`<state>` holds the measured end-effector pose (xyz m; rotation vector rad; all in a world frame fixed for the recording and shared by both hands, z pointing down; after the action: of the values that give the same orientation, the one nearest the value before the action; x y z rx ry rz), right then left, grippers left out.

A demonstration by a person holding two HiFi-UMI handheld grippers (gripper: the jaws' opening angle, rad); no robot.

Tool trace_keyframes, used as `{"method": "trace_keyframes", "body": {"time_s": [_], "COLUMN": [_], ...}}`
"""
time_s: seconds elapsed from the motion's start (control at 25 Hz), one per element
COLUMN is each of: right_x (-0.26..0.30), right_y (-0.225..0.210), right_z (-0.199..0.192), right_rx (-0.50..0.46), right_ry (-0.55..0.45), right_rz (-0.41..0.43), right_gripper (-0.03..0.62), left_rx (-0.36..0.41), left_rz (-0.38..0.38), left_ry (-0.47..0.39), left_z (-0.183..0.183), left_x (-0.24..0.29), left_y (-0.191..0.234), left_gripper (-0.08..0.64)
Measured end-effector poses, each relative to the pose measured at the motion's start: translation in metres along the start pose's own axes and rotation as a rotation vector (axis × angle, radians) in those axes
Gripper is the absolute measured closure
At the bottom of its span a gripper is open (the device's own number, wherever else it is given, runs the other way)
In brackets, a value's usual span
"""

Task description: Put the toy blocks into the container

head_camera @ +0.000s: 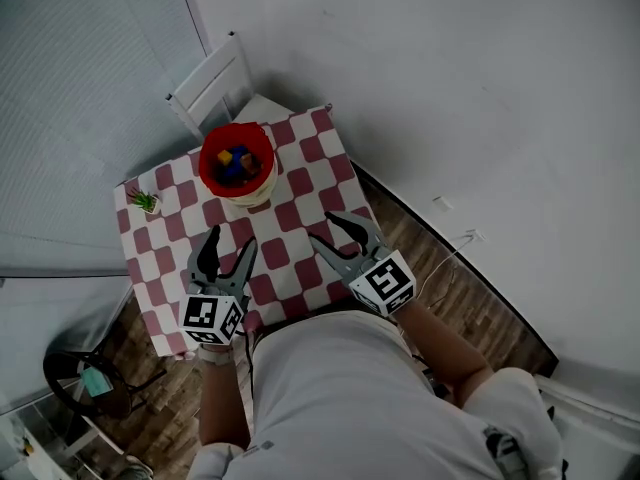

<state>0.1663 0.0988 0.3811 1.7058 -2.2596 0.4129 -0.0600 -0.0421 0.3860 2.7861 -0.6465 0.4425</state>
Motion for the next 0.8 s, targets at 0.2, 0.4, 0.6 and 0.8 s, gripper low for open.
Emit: {"method": "trace_keyframes", "body": {"time_s": [0.2, 0.4, 0.6, 0.8], "right_x": [-0.017, -0.026, -0.025, -0.021], "right_y": [0.01, 0.013, 0.014, 0.014], "right_z": [0.005, -0.001, -0.002, -0.006], "right_rx": [-0.003, -0.028, 0.007, 0.008], "right_ry": [-0.04, -0.034, -0.02, -0.01], "right_rz": [0.01, 0.014, 0.028, 0.025], "right_gripper": [0.422, 0.422, 0.422, 0.422], "left_rx": [0.029, 0.054, 0.036, 0.03], "left_rz": [-0.032, -0.038, -0.033, -0.039], "left_ry": [-0.049, -0.064, -0.048, -0.035], "left_z": [0.003, 0.001, -0.009, -0.013], "left_x": [-0.008, -0.016, -0.02, -0.024], "left_y": [-0.017, -0.03, -0.035, -0.035], "left_gripper": [0.264, 0.264, 0.264, 0.264]}}
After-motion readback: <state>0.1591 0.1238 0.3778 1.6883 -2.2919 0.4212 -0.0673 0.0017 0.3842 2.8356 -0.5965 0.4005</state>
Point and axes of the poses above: the fingertips, and each gripper's own axes: x forward along the fingers, y to its left, z out of its top, the point moved 10 cm from there along -x, backward along the fingers, and after that the axes turned 7 degrees about y, right-handed, at the moved point
